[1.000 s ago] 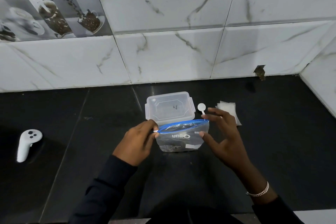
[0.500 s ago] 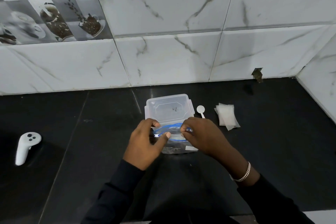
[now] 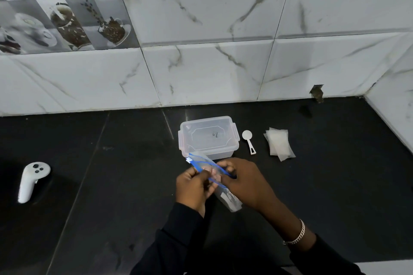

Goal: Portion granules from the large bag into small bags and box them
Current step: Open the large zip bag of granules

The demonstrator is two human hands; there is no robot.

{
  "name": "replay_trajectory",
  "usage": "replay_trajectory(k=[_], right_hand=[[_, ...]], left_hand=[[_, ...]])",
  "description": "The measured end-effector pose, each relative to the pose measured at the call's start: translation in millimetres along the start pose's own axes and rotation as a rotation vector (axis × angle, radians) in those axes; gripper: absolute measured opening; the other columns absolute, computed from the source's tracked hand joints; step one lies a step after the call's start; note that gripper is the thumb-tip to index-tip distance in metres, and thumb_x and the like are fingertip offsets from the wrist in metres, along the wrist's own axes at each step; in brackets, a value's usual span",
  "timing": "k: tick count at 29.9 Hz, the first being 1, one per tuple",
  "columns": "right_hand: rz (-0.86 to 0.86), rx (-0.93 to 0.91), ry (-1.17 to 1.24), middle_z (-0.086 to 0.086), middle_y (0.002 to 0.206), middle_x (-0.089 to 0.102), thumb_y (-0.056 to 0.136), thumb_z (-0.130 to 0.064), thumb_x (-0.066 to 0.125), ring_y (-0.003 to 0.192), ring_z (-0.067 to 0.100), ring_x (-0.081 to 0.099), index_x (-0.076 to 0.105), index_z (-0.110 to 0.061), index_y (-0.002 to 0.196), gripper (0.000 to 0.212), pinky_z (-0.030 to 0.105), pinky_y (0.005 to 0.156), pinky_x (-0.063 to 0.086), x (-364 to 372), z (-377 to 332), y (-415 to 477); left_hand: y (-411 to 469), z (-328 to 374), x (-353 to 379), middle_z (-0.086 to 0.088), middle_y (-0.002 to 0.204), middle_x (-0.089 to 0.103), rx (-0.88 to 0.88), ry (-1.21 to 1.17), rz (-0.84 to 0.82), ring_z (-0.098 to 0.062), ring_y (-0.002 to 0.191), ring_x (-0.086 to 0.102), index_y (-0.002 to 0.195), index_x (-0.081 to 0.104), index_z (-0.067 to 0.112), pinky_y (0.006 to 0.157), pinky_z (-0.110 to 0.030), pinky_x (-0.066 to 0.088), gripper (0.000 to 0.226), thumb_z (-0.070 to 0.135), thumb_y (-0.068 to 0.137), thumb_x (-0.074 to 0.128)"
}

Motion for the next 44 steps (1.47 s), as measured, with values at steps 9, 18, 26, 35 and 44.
replay_trajectory(k=[9,18,26,35,44], right_hand=[[0.155,0.135,0.022,-0.007,0.071,0.073,0.082,-0.011,0.070,0.069,0.002,0.066,0.077,-0.015,0.079,0.009,0.013,0.064,0.047,-11,29,1],[-0.025,0.790,1.189,0.016,0.065,0.066,0.101,0.010,0.033,0.046,0.018,0.065,0.062,0.008,0.087,0.032,0.028,0.048,0.058,32,61,-7],[-0.484,0.741,1.162,0.021,0.087,0.068,0.090,0.002,0.043,0.084,0.035,0.068,0.075,0.003,0.086,0.033,0.053,0.093,0.052,51,38,-28],[-0.551,0.754,1.374,0.017,0.104,0.061,0.085,-0.013,0.053,0.094,0.031,0.064,0.060,0.004,0.120,0.040,0.044,0.095,0.052,43,30,-33],[-0.602,0.494,1.265,0.028,0.120,0.040,0.082,0.009,0.059,0.113,0.041,0.039,0.042,0.014,0.139,0.060,0.056,0.108,0.034,41,13,-22]], left_hand=[[0,-24,6,-0.020,0.071,0.068,-0.379,-0.524,-0.045,-0.027,0.056,0.072,0.084,0.058,-0.007,0.055,-0.045,0.059,0.029,0.002,0.100,0.036],[-5,-38,13,-0.009,0.071,0.042,-0.433,-0.516,-0.099,-0.019,0.047,0.043,0.089,0.051,0.005,0.045,-0.030,0.051,0.023,-0.007,0.070,0.045],[-9,-27,9,-0.017,0.076,0.062,-0.401,-0.305,-0.180,-0.028,0.063,0.063,0.082,0.067,-0.006,0.056,-0.033,0.056,0.025,0.013,0.080,0.052],[-15,-17,12,-0.017,0.072,0.060,-0.438,-0.380,-0.318,-0.028,0.062,0.058,0.095,0.068,-0.010,0.071,-0.045,0.057,0.037,0.020,0.080,0.052],[-14,-17,5,-0.025,0.085,0.060,-0.299,-0.017,-0.395,-0.033,0.066,0.063,0.099,0.064,-0.013,0.068,-0.043,0.058,0.036,0.000,0.066,0.055]])
Point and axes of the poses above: each hand's wrist, its own y-axis towards the middle knuckle, its own x-axis out of the palm, z = x × y, the point moved 9 cm from there along y, towards the middle knuckle
